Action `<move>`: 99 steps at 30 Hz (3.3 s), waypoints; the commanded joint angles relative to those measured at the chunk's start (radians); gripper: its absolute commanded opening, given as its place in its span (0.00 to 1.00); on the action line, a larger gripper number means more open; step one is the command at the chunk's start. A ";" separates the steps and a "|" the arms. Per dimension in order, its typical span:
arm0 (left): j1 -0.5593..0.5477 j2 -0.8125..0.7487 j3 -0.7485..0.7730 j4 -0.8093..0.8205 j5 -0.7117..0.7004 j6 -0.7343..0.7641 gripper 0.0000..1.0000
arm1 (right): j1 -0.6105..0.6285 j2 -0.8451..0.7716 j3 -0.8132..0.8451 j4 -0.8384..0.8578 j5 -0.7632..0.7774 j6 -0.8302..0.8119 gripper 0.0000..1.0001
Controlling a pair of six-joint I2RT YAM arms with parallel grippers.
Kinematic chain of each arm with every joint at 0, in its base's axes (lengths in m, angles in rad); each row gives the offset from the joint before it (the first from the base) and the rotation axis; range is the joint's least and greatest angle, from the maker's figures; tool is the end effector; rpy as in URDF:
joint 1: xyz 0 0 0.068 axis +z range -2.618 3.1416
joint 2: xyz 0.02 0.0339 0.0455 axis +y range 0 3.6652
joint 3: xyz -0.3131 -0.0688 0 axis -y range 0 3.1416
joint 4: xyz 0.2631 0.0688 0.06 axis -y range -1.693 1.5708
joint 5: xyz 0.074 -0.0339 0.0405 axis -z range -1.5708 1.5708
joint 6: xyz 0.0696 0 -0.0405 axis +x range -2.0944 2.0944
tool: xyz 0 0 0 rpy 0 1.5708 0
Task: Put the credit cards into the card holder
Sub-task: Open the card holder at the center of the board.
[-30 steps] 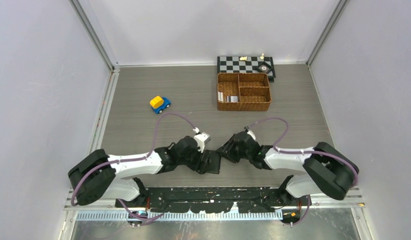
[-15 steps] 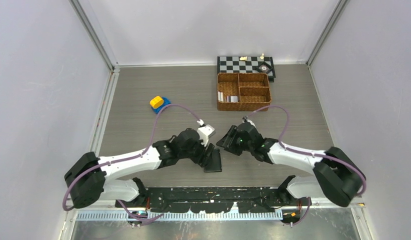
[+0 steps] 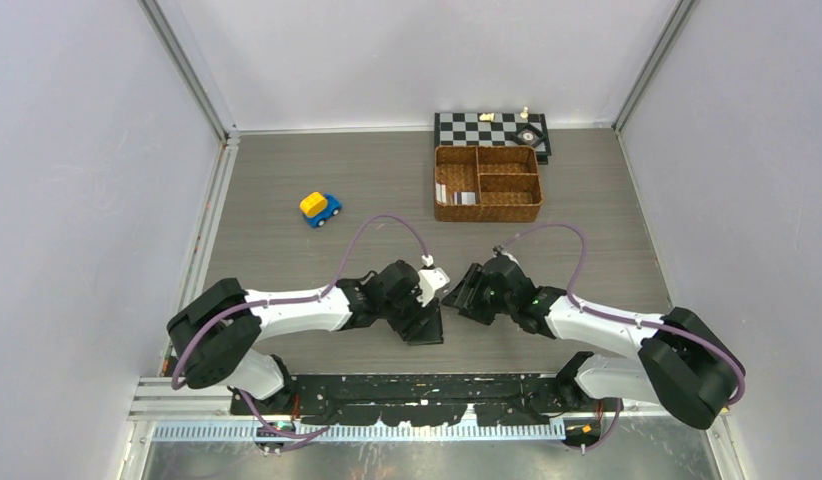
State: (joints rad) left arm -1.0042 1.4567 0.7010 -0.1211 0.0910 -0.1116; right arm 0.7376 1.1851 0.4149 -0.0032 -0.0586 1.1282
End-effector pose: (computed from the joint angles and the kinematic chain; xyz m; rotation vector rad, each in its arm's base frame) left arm 0.1603 -0.2638 0.1776 1.1329 2.2708 -0.5838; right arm 0.1715 0.1614 0.1632 0.4662 2.5195 0.9118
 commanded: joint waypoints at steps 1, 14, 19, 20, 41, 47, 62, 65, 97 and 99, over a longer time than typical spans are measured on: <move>-0.013 0.022 0.017 0.051 -0.009 0.040 0.58 | 0.002 0.032 -0.008 0.085 -0.033 0.012 0.58; -0.043 0.073 0.005 0.041 -0.167 0.007 0.11 | 0.003 0.037 -0.019 0.126 -0.070 0.019 0.57; -0.043 0.023 -0.031 0.067 -0.187 -0.050 0.00 | 0.001 -0.010 -0.047 0.184 -0.117 0.008 0.64; -0.043 0.004 -0.043 0.081 -0.188 -0.067 0.00 | 0.002 -0.013 -0.051 0.191 -0.127 0.003 0.66; -0.037 -0.319 -0.137 0.212 -0.379 -0.274 0.00 | 0.000 0.034 -0.025 0.248 -0.157 -0.029 0.68; -0.019 -0.356 -0.115 0.216 -0.348 -0.277 0.00 | 0.001 -0.006 0.003 0.227 -0.138 -0.063 0.68; -0.011 -0.389 -0.100 0.235 -0.287 -0.338 0.00 | 0.094 0.050 0.048 0.250 -0.060 0.024 0.68; -0.011 -0.388 -0.102 0.234 -0.282 -0.341 0.00 | 0.102 0.073 0.043 0.267 -0.045 0.055 0.68; -0.009 -0.399 -0.096 0.196 -0.302 -0.343 0.00 | 0.131 0.120 0.104 0.164 -0.004 0.086 0.62; -0.008 -0.393 -0.090 0.172 -0.326 -0.351 0.00 | 0.131 0.106 0.101 0.162 0.000 0.087 0.61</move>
State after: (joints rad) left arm -1.0187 1.0664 0.5667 0.0513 -0.1921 -0.4461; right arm 0.8631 1.3136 0.5018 0.1429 -0.0864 1.2106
